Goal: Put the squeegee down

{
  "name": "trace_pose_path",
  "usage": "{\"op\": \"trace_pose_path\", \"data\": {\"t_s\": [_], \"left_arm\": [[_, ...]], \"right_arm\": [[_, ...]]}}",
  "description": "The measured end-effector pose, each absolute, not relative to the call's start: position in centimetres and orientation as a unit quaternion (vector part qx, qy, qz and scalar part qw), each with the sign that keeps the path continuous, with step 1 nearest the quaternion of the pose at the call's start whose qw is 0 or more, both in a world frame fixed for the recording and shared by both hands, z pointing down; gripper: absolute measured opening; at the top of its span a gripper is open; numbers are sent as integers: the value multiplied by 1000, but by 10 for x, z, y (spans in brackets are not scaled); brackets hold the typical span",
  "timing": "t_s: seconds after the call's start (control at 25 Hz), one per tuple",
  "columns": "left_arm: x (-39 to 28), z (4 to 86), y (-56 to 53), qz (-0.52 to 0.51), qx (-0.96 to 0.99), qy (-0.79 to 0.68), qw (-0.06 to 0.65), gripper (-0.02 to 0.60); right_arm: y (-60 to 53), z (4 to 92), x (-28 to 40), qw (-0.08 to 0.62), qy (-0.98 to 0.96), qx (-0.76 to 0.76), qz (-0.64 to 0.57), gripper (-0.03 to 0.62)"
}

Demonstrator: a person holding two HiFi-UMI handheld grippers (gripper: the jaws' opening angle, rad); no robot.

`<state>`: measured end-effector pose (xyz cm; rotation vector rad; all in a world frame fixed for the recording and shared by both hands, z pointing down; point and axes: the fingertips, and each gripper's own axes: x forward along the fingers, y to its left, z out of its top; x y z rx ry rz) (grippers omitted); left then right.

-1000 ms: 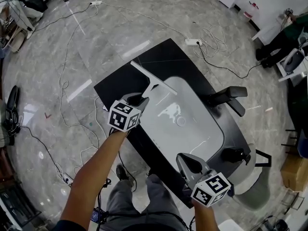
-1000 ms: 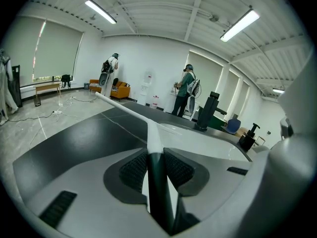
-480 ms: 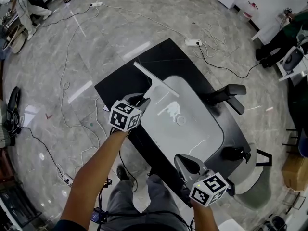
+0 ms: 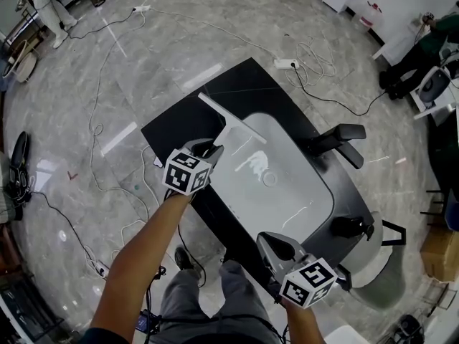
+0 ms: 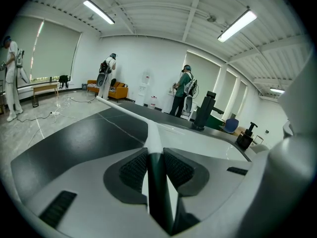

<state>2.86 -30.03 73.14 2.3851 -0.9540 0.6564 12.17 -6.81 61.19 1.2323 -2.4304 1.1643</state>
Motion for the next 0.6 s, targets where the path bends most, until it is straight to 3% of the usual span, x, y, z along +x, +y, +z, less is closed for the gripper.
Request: {"op": "trace_pose_path", "data": {"t_s": [0.32, 0.6], "left_arm": [[26, 733, -305, 249, 876, -336, 240, 98], [39, 750, -292, 344, 871, -304, 175, 98]], "right_arm": [[-72, 615, 111, 94, -817, 411, 393, 8], [-81, 619, 101, 97, -818, 406, 396, 8]]}}
